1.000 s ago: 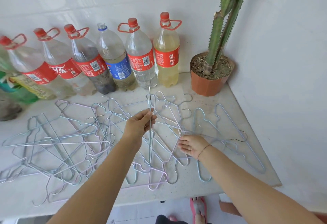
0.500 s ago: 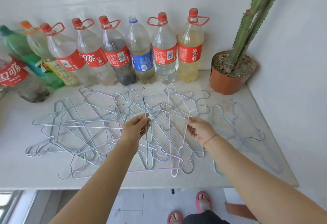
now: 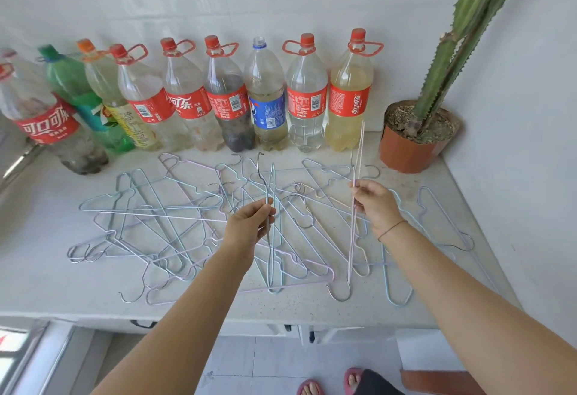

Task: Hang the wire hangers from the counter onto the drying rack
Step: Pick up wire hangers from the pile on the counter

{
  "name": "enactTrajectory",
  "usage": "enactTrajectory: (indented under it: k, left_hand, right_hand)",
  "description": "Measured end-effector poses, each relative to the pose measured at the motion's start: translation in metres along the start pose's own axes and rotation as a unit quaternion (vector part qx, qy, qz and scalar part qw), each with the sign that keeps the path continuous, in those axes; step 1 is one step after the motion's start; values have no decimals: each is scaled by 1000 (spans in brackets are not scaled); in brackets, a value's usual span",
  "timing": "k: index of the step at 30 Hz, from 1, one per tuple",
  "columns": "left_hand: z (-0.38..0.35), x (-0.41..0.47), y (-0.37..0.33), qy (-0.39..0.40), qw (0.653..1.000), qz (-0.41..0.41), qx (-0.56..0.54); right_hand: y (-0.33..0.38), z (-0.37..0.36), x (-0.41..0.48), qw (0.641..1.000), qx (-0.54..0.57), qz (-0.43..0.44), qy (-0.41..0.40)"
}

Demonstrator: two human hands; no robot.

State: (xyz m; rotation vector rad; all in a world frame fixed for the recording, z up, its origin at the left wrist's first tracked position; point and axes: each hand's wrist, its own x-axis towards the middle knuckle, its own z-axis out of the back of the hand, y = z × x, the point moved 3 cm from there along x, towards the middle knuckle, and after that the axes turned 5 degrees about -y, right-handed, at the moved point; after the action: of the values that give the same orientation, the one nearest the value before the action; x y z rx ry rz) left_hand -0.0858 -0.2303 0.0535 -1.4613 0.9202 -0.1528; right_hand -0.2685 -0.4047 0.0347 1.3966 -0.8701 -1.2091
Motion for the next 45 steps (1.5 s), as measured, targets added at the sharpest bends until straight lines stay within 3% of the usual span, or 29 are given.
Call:
enactTrajectory:
  k: [4, 13, 27, 36, 45]
  left_hand:
    - [3, -14, -2, -13, 1000, -9, -2]
    - [17, -77, -3, -90, 994, -55, -9]
    - [91, -256, 22, -281, 949, -126, -72]
    - [171, -417, 66, -424, 881, -164, -130]
    - [233, -641, 141, -542, 801, -185, -173]
  right_hand:
    - [6, 7, 4, 1000, -16, 23, 5]
    - [22, -7, -27, 993, -8, 48, 107]
    - [48, -43, -175, 928, -39, 79, 361]
    - [45, -78, -347, 846, -36, 64, 527]
    - [21, -54, -574, 728, -12, 7, 685]
